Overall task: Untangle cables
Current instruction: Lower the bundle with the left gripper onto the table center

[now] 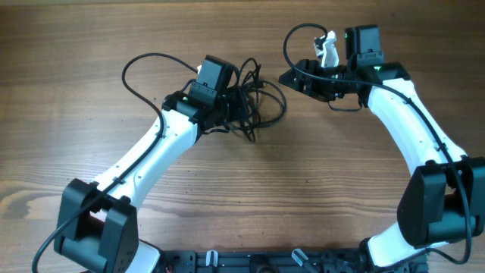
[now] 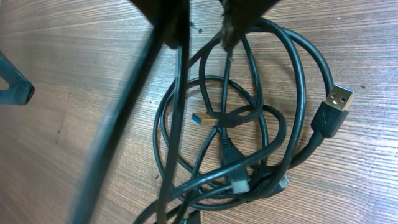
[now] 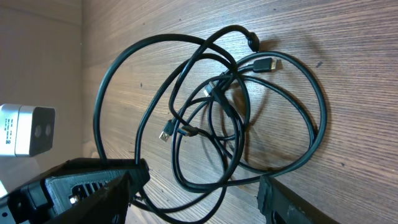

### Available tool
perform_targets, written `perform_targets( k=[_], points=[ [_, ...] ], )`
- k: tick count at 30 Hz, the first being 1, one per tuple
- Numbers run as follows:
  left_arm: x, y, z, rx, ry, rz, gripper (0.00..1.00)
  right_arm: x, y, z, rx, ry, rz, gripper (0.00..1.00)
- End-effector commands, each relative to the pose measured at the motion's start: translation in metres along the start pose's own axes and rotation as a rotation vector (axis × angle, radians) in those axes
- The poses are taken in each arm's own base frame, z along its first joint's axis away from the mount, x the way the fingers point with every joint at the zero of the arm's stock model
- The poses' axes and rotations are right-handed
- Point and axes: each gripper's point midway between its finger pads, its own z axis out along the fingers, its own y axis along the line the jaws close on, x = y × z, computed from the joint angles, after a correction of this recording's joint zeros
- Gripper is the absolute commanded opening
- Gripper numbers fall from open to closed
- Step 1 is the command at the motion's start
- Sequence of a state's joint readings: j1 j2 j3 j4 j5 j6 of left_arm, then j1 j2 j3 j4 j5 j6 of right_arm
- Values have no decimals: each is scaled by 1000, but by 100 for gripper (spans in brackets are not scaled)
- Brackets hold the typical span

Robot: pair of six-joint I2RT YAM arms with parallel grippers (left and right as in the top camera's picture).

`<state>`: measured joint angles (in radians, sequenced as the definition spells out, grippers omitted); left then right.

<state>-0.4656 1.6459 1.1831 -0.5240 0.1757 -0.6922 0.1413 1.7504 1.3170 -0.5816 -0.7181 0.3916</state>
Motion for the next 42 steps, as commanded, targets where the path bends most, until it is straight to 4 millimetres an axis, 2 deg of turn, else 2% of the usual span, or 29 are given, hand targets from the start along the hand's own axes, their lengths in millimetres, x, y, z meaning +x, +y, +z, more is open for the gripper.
perform_targets(
  k=[1, 9, 13, 18, 22, 26, 30, 33, 36, 38, 42],
  points=[
    [-1, 2, 4, -19, -7, 14, 32, 3, -2, 4, -6, 17, 10, 68],
    [-1, 2, 4, -20, -7, 14, 56, 2, -8, 4, 29, 9, 14, 68],
    [-4, 6, 3, -40, -25, 14, 64, 0, -13, 4, 52, -2, 16, 67],
    [-8, 8, 7, -52, -38, 14, 75, -8, -24, -7, 63, -28, 41, 65],
    [-14, 8, 11, -53, -64, 97, 78, -18, -43, -27, 84, -68, 89, 65],
    [-24, 11, 15, -79, -108, 129, 78, -19, -63, -39, 129, -79, 124, 66],
    [-25, 14, 29, -87, -101, 170, 78, -18, -75, -43, 182, -85, 145, 70],
    [-21, 22, 44, -108, -75, 191, 80, -18, -77, -43, 190, -85, 136, 72],
    [-15, 31, 59, -129, -49, 188, 77, -17, -77, -43, 192, -82, 127, 72],
    [-14, 34, 66, -135, -41, 186, 68, -17, -77, -43, 192, -81, 128, 72],
    [-21, 28, 66, -112, -71, 189, 29, -17, -77, -43, 190, -80, 128, 72]
  ],
)
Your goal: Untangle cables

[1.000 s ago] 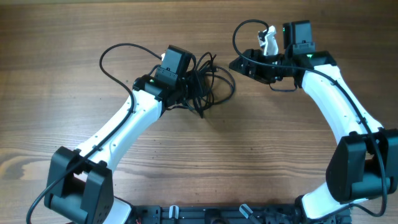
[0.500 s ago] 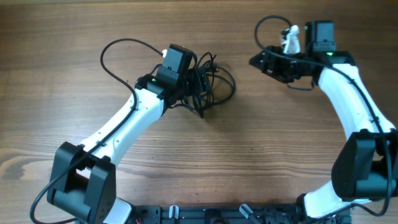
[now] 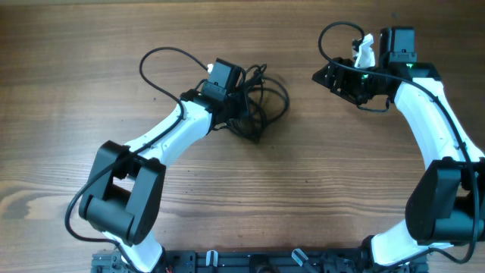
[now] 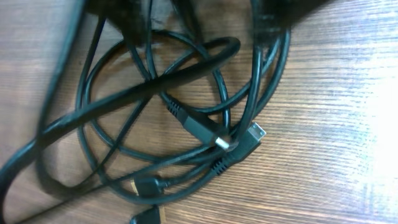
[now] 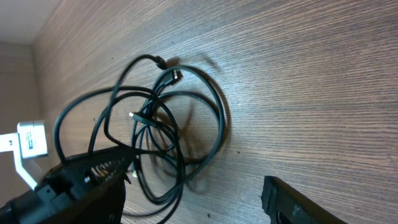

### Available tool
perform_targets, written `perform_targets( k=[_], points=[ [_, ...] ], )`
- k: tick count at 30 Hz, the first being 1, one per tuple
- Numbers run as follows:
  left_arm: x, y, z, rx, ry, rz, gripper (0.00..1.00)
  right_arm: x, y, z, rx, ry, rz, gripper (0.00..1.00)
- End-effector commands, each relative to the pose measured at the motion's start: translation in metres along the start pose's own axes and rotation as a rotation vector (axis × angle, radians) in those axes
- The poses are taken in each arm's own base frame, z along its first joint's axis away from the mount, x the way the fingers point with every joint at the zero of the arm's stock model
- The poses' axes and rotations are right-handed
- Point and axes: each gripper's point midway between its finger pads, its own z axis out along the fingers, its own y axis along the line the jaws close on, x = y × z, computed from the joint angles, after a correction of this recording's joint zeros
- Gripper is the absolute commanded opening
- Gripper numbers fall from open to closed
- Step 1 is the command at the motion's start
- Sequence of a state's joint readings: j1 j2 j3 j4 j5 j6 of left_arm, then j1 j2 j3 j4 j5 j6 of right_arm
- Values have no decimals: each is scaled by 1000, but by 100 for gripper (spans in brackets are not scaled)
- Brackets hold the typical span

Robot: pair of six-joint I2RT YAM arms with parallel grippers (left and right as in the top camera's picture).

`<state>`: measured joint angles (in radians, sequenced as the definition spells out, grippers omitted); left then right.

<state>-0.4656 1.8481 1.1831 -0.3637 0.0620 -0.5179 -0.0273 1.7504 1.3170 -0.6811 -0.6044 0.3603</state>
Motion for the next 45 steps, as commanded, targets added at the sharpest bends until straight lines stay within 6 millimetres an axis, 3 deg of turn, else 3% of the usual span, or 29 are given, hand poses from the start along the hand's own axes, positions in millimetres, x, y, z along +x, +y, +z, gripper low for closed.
perform_targets(
  k=[1, 3, 6, 10, 13, 16, 19, 28, 38, 45],
  points=[
    [-12, -4, -2, 8, -47, 17, 22, 1, -1, 1, 6, 2, -20, 72],
    [-26, -10, -16, 33, -90, 13, 12, 2, 1, 1, -8, 7, -19, 72],
    [-44, -26, -46, 117, -138, 9, 4, 4, 9, 1, -52, 23, -33, 72],
    [-67, -54, -106, 289, -206, -22, 4, 13, 34, 3, -163, 58, -111, 72],
    [-79, -64, -152, 393, -257, -100, 4, 21, 61, 5, -275, 85, -179, 72],
    [-87, -65, -182, 438, -303, -155, 4, 29, 86, 5, -372, 108, -227, 71],
    [-90, -69, -200, 470, -334, -169, 4, 36, 101, 9, -404, 128, -225, 71],
    [-92, -73, -209, 499, -347, -186, 4, 49, 131, 20, -438, 161, -203, 71],
    [-110, -86, -226, 593, -403, -252, 4, 69, 132, 55, -357, 220, -161, 71],
    [-106, -93, -228, 638, -366, -275, 4, 61, 135, 60, -376, 192, -175, 68]
  ],
)
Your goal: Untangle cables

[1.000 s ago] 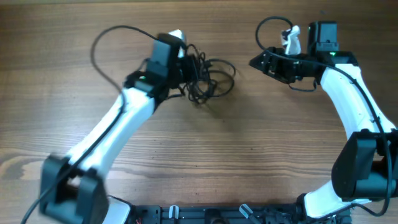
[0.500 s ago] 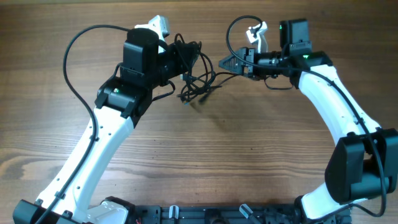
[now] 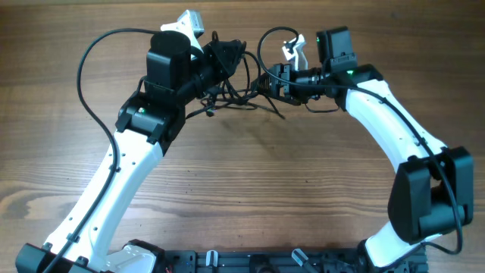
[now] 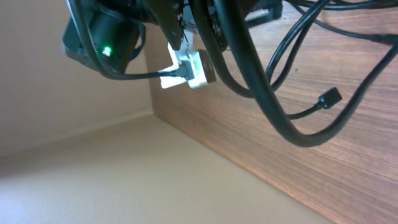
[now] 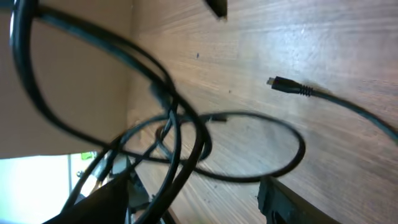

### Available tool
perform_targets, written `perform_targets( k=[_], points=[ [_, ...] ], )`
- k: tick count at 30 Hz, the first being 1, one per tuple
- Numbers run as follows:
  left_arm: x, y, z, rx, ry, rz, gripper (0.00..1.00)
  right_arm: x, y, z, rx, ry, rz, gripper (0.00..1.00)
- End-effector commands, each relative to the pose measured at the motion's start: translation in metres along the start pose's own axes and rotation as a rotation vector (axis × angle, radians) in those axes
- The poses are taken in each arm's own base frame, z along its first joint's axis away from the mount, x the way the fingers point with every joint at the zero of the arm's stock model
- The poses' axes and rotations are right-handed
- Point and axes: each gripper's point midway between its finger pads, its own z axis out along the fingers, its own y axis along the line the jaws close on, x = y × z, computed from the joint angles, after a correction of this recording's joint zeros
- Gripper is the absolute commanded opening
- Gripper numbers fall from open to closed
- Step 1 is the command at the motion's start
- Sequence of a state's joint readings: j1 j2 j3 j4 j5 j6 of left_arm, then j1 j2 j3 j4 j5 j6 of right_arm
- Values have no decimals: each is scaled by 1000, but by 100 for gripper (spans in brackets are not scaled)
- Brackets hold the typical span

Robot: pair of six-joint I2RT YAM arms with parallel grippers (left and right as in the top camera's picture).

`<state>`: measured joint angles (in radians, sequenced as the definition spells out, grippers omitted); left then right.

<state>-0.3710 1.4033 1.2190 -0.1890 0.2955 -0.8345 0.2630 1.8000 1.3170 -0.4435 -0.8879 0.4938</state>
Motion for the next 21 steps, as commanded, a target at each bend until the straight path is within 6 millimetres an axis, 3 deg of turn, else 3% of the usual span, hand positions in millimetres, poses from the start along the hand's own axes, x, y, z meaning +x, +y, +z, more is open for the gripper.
perform_targets(
  k=[1, 6, 12, 18, 21],
  points=[
    [-2, -23, -8, 82, 22, -59, 4, -9, -4, 5, -1, -26, -3, 68],
    [0, -52, -12, 218, 73, -161, 4, -20, 0, 7, -22, -60, -3, 68],
    [-5, -85, -22, 363, 113, -268, 4, -19, -13, 16, -13, -46, 40, 66],
    [-10, -117, -39, 511, 164, -322, 4, -23, -37, 19, 58, -68, 90, 45],
    [-22, -120, -45, 543, 129, -299, 4, -26, -51, 13, 113, -88, 118, 36]
  ],
)
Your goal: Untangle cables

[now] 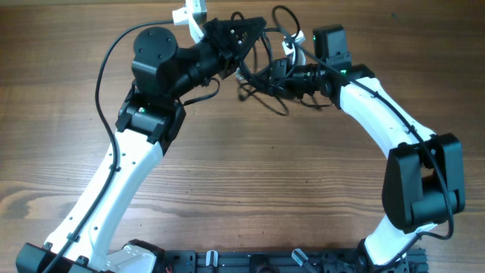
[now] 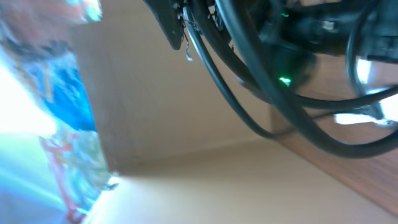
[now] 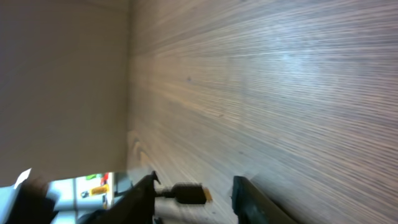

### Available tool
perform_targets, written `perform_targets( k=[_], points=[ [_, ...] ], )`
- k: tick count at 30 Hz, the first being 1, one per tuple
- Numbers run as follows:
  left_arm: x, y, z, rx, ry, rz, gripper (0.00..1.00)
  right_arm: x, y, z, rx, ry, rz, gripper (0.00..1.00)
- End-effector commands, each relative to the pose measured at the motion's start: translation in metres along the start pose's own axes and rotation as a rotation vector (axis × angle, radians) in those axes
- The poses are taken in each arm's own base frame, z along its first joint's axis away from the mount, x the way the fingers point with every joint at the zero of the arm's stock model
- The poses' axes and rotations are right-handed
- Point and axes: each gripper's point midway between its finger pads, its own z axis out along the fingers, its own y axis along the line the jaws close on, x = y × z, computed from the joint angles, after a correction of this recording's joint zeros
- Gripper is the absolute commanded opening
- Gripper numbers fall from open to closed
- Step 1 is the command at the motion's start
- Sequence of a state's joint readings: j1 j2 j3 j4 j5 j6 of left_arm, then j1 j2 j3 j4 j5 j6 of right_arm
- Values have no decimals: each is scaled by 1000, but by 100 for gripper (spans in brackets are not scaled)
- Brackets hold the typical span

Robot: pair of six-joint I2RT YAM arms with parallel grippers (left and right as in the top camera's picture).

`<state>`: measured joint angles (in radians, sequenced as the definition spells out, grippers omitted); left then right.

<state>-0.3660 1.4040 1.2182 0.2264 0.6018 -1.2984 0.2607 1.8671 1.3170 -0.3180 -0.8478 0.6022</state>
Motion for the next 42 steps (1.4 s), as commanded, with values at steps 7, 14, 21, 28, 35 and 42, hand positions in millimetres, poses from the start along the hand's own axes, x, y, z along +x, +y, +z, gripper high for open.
perform_targets(
  k=[7, 14, 21, 28, 35, 42],
  points=[
    [-60, -20, -41, 56, -123, -21, 4, -17, -86, -34, 278, -91, 136, 20],
    [-112, 13, -80, -61, -263, 14, 4, -21, -132, -74, 409, -126, 190, 12],
    [-99, 81, -92, -320, -204, 32, 4, -16, -144, -86, 449, -106, 166, 8],
    [-77, 120, -88, -462, -86, 179, 4, -11, -153, -96, 518, -100, 170, 4],
    [-73, 175, -115, -724, -112, 115, 6, -4, -148, -103, 484, -67, 140, 4],
    [-33, 202, -100, -790, 84, 191, 27, -4, -103, -109, 355, -63, 9, 4]
  ],
)
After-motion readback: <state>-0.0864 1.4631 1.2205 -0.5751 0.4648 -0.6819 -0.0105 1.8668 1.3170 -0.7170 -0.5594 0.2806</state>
